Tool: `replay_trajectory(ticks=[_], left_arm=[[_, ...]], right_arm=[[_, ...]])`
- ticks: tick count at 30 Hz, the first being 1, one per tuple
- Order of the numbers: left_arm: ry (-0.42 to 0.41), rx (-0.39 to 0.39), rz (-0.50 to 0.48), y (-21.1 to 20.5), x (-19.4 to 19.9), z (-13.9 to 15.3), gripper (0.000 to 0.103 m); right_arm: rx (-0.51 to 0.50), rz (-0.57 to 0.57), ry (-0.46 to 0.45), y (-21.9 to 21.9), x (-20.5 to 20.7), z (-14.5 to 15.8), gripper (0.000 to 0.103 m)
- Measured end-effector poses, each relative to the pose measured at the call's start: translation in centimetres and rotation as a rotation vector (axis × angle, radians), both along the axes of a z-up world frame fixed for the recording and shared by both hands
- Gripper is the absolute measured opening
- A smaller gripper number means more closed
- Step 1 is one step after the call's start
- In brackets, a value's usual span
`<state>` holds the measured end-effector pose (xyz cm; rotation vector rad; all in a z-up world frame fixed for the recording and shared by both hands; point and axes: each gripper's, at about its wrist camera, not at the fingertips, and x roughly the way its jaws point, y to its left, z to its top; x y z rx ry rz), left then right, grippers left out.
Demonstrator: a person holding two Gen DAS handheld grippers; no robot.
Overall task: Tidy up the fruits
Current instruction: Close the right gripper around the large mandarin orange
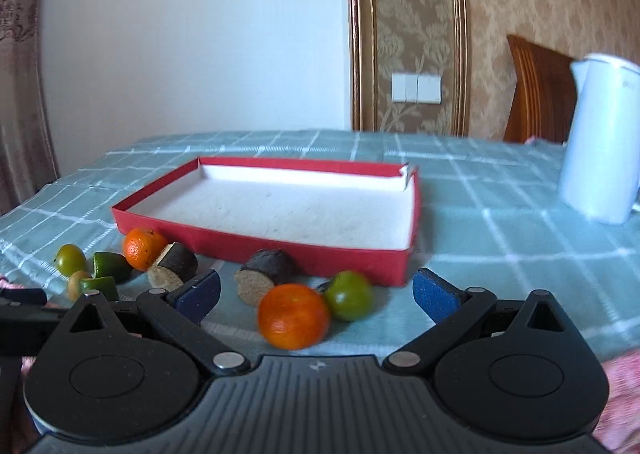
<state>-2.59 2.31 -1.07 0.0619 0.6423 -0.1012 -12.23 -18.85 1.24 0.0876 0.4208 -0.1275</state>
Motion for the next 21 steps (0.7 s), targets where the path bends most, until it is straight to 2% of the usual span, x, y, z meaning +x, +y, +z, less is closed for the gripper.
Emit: replay_trajectory(ticks=[4, 10, 16, 18, 19, 20, 21], left_arm=[[0.0, -0.001, -0.002, 0.0, 0.0, 0.1, 0.103], [0.0, -0.001, -0.002, -0.1, 0.0, 0.1, 0.103], [0.0, -0.001, -0.002, -0.1, 0.0, 0.1, 0.103], [0.0, -0.001, -0.002, -0.1, 0.0, 0.1, 0.103], [0.0, -0.001, -0.002, -0.1, 0.0, 0.1, 0.103], [0.0, -0.001, -0.002, -0.1, 0.0, 0.1, 0.103], [0.0, -0.001, -0.002, -0.1, 0.0, 0.1, 0.103]], right_arm=[[0.034, 0.04, -0.031, -1.3, -1.9, 0.1, 0.103], [-0.048, 0.106, -0.07, -0.5, -3.7, 0.4, 0.103], [-0.051, 0.111, -0.058, 0.2, -3.4, 0.7, 0.103], [-0.054, 0.099, -0.048, 0.2, -3.1, 0.7, 0.097], [-0.052, 0.098, -0.042, 0.1, -3.0, 0.6, 0.089], [-0.049, 0.097, -0.031, 0.0, -2.8, 0.5, 0.077], [-0.043, 0.096, -0.014, -0.2, -2.5, 0.4, 0.071]])
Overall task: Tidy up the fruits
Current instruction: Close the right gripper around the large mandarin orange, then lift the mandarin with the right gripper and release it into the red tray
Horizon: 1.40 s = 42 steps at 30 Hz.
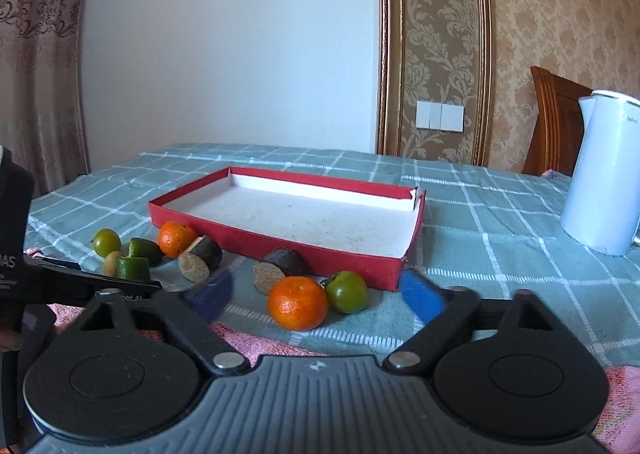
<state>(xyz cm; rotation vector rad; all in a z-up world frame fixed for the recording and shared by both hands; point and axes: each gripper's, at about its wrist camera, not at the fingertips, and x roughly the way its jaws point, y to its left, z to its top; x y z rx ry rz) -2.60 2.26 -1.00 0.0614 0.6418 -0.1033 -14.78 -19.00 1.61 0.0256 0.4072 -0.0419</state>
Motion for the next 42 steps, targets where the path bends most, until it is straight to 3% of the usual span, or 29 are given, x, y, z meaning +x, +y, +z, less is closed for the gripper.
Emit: replay_trajectory(ticks=[2, 7, 25, 35, 42], left_arm=[[0.0, 0.0, 0.0, 0.0, 0.0, 0.0, 0.103], [0.0, 0.0, 0.0, 0.0, 0.0, 0.0, 0.103], [0.0, 0.0, 0.0, 0.0, 0.0, 0.0, 0.103], [-0.001, 0.0, 0.0, 0.0, 0.0, 0.0, 0.103], [-0.001, 0.0, 0.0, 0.0, 0.0, 0.0, 0.103]], right_arm=[[0.017, 0.002, 0.022, -0.2, 0.4, -0.3, 0.052], [0.014, 0.04, 0.101, 0.1, 1.8, -1.2, 0.037], [0.035, 0.044, 0.154, 0.7, 4.8, -1.6, 0.039], [0.066, 0.04, 0.132, 0.4, 4.1, -1.9, 0.037], [0.065, 0.06, 0.065, 0.8, 2.9, -0.6, 0.035]])
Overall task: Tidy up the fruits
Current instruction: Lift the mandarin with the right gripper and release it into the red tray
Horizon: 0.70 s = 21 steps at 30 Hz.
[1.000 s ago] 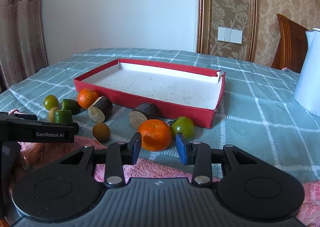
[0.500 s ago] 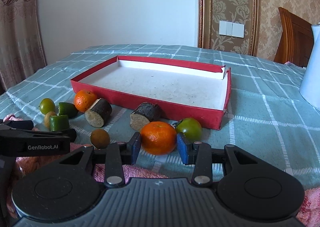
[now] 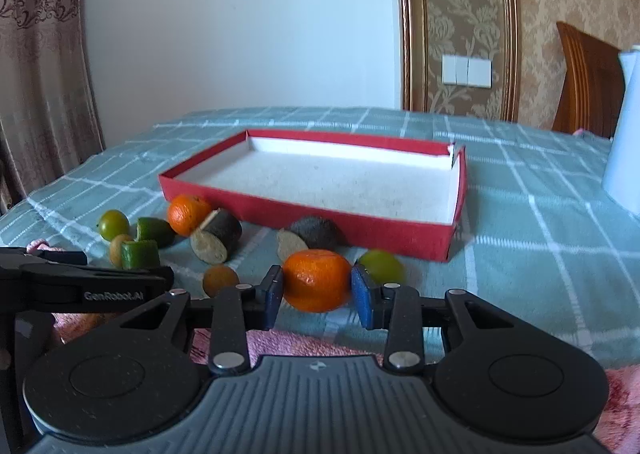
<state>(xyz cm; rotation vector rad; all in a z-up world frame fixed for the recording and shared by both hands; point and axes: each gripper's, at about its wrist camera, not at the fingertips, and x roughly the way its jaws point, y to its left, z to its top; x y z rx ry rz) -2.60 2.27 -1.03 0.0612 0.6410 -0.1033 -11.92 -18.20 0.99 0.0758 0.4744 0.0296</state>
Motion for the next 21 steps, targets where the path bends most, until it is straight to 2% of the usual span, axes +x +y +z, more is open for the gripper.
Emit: replay_trajectory(ticks=[4, 5, 6, 8, 11, 15, 16, 18, 19, 20, 21], left_arm=[[0.0, 0.0, -0.001, 0.0, 0.0, 0.0, 0.103], [0.0, 0.0, -0.001, 0.0, 0.0, 0.0, 0.103], [0.0, 0.0, -0.001, 0.0, 0.0, 0.0, 0.103], [0.0, 0.0, -0.001, 0.0, 0.0, 0.0, 0.103], [0.0, 0.0, -0.002, 0.0, 0.0, 0.1, 0.103], [0.0, 0.0, -0.003, 0.0, 0.0, 0.1, 0.103], [0.0, -0.001, -0.005, 0.0, 0.0, 0.1, 0.103], [0.0, -0.001, -0.005, 0.0, 0.0, 0.1, 0.103], [-0.001, -0.001, -0.005, 0.0, 0.0, 0.1, 0.103], [0.0, -0.001, -0.005, 0.0, 0.0, 0.1, 0.103], [0.0, -0.001, -0.005, 0.0, 0.0, 0.1, 0.103]], right_arm=[[-0.006, -0.039, -0.047, -1.3, 1.0, 1.8, 0.029], [0.0, -0.048, -0.054, -1.9, 1.6, 2.1, 0.011], [0.017, -0.051, -0.059, -2.6, 2.3, 2.4, 0.004], [0.034, -0.075, -0.051, -3.8, 3.8, 2.8, 0.004], [0.134, -0.062, -0.018, -5.7, 5.1, 2.8, 0.004], [0.141, -0.081, -0.016, -6.2, 4.1, 2.5, 0.005], [0.139, -0.071, -0.011, -6.0, 3.5, 2.4, 0.008], [0.133, -0.04, 0.016, -5.6, 2.1, 2.0, 0.02], [0.131, -0.017, 0.026, -5.3, 1.4, 1.8, 0.04], [0.127, 0.008, 0.025, -5.0, 0.6, 1.5, 0.065], [0.117, 0.025, 0.011, -4.7, -0.2, 1.4, 0.074]])
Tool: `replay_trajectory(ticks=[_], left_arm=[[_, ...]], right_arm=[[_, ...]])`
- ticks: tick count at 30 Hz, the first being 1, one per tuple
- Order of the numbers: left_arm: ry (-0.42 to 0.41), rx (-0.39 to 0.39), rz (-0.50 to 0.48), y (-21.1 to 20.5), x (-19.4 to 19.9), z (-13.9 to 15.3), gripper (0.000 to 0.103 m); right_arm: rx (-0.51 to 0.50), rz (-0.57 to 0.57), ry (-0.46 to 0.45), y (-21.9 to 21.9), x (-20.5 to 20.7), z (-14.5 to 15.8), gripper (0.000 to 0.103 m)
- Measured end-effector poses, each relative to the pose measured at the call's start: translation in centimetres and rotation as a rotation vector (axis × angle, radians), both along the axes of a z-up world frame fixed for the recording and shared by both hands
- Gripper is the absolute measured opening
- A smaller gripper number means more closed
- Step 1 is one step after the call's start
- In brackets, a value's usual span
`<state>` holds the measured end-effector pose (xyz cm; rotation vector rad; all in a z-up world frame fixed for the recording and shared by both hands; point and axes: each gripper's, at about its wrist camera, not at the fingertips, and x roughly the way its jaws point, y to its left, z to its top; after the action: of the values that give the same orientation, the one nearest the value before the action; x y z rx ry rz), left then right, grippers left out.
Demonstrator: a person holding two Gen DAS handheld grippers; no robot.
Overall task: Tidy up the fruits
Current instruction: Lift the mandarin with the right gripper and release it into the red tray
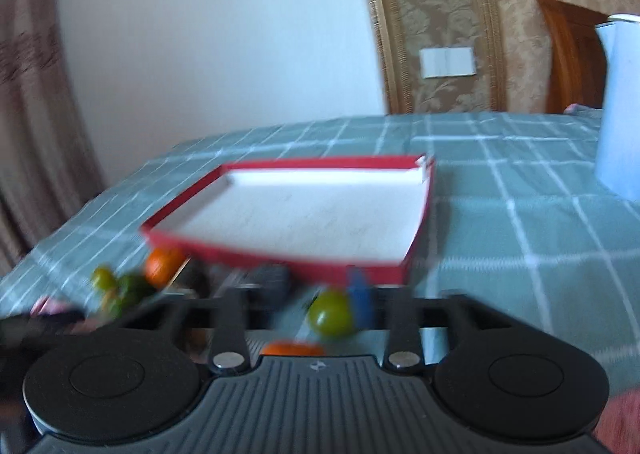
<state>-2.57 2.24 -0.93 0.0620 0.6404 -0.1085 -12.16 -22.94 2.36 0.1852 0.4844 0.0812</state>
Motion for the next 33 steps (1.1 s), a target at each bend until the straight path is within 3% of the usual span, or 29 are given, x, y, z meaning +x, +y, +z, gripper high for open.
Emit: replay_trajectory(ticks=[5, 13, 15, 17, 20, 26, 33], left_arm=[[0.0, 0.0, 0.0, 0.0, 0.0, 0.0, 0.103], [0.0, 0.0, 0.0, 0.0, 0.0, 0.0, 0.103], [0.0, 0.0, 0.0, 0.0, 0.0, 0.0, 0.103], [0.0, 0.0, 0.0, 0.0, 0.0, 0.0, 0.103], [0.0, 0.0, 0.0, 0.0, 0.0, 0.0, 0.103], [0.0, 0.0, 0.0, 0.0, 0.0, 0.0, 0.103], [0.0, 0.0, 0.0, 0.0, 0.0, 0.0, 0.103]], right_arm=[[-0.026, 0.008, -0.006, 0.7, -1.7, -0.5, 0.083], [-0.117, -0.018, 0.083, 1.8, 0.1, -2.6, 0.083], [-0.124, -0.018, 0.095, 2.0, 0.3, -3.0, 0.068], [-0.083, 0.013, 0.089, 1.9, 0.2, -3.1, 0.042], [-0.128, 0.012, 0.081, 2.8, -0.1, -3.0, 0.042], [-0.098, -0.018, -0.016, 2.2, -0.6, -0.7, 0.041], [-0.072, -0.084, -0.03, -0.7, 4.5, 1.2, 0.041]])
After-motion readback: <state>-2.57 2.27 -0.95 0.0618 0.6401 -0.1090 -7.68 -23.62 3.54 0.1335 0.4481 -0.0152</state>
